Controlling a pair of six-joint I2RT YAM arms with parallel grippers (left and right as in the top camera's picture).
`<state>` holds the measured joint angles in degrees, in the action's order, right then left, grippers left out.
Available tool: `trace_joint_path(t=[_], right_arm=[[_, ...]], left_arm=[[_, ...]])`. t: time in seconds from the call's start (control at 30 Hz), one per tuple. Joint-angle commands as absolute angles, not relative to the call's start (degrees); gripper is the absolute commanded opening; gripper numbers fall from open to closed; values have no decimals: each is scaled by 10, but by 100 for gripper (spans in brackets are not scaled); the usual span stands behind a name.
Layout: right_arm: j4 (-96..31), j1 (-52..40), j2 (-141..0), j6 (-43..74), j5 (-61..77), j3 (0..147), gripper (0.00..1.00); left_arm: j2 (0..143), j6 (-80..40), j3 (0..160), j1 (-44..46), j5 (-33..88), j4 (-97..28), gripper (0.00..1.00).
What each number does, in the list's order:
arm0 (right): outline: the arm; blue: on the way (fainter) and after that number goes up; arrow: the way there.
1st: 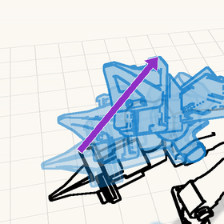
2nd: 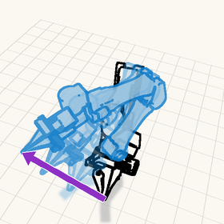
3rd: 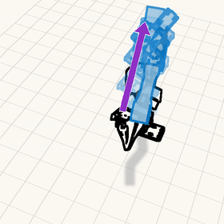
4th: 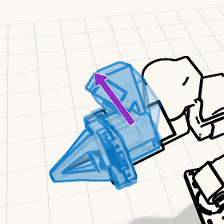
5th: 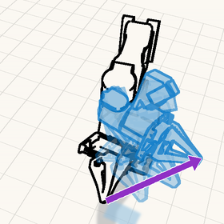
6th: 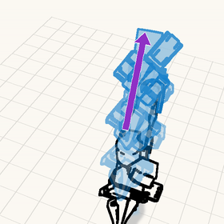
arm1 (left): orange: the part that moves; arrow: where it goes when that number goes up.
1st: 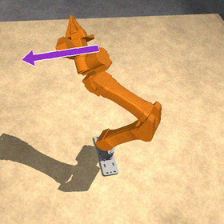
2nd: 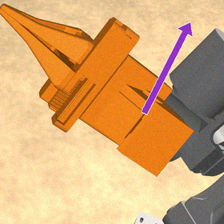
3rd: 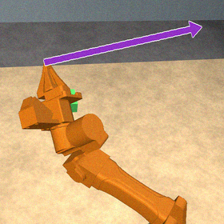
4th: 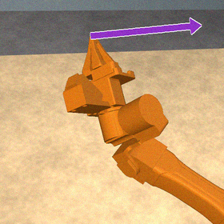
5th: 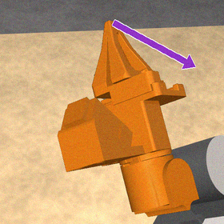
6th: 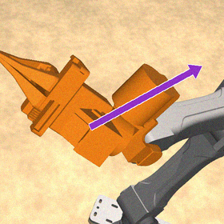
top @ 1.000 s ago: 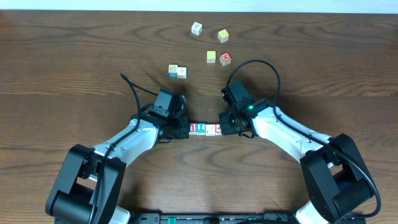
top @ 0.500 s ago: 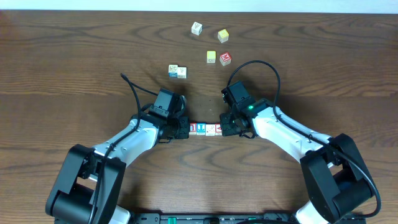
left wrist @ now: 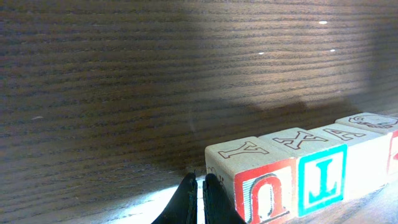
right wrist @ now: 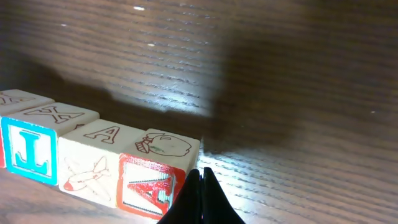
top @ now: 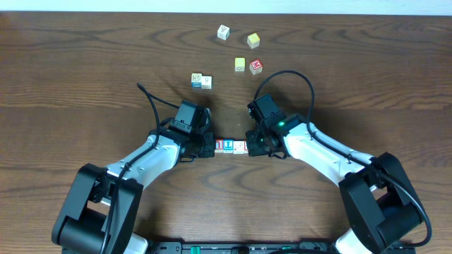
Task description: Lift 4 blocks
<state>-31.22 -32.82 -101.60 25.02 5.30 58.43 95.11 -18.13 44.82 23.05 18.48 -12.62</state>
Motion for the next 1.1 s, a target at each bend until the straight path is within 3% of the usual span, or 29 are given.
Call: trace_joint_path(t=[0.0,1.07], right_arm=[[-309,-336,-1019,262,54,592,1],[-319,-339,-1019,317,5,592,1]], left_arm=[[955,-176,460,232,183,-128,7],[955,-176,460,232,183,-128,7]])
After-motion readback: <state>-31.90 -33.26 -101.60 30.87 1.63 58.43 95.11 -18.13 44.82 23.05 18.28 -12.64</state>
